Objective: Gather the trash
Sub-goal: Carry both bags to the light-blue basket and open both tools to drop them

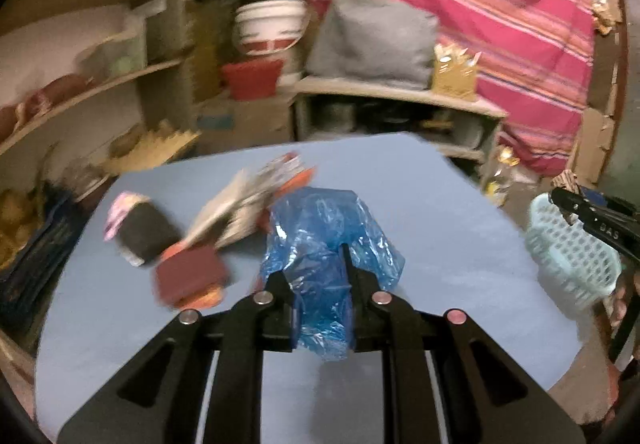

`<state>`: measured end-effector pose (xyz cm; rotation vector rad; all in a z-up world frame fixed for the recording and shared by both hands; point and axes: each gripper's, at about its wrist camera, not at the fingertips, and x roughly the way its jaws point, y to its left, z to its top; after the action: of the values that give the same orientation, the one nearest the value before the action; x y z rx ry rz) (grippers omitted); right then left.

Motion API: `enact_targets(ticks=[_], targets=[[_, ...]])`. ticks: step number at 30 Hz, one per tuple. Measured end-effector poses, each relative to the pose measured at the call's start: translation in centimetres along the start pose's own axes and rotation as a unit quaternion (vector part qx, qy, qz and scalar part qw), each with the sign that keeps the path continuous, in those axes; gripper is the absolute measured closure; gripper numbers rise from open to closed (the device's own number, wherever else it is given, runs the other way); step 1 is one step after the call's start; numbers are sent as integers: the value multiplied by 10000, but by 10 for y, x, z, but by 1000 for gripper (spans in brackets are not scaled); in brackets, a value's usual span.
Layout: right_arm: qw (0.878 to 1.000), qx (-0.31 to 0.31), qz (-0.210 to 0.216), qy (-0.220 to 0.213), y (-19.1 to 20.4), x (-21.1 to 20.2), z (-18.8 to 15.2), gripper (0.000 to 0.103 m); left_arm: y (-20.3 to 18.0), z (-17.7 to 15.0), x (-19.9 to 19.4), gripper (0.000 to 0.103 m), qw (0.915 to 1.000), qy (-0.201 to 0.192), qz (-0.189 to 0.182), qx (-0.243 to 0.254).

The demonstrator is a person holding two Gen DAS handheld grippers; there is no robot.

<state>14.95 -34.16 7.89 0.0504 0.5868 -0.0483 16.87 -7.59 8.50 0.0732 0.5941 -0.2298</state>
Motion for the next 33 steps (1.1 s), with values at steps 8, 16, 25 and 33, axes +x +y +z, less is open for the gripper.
enact_targets(ticks=[8,16,25,33], targets=[[9977,150,-667,-12,-104,-16,-2,57,-105,24,29,87,9976,-89,-665,142],[9957,414,-711,427,-152,-1,-38,56,-205,38,59,87,9903,-35,-1352,315],[9949,702,-658,301,-177,-9,-42,38,-262,37,80,87,9847,101,-1670,485],[9887,1040,-1073,116,-204,-28,-51,18,-299,22,104,87,9792,293,-1894,670]])
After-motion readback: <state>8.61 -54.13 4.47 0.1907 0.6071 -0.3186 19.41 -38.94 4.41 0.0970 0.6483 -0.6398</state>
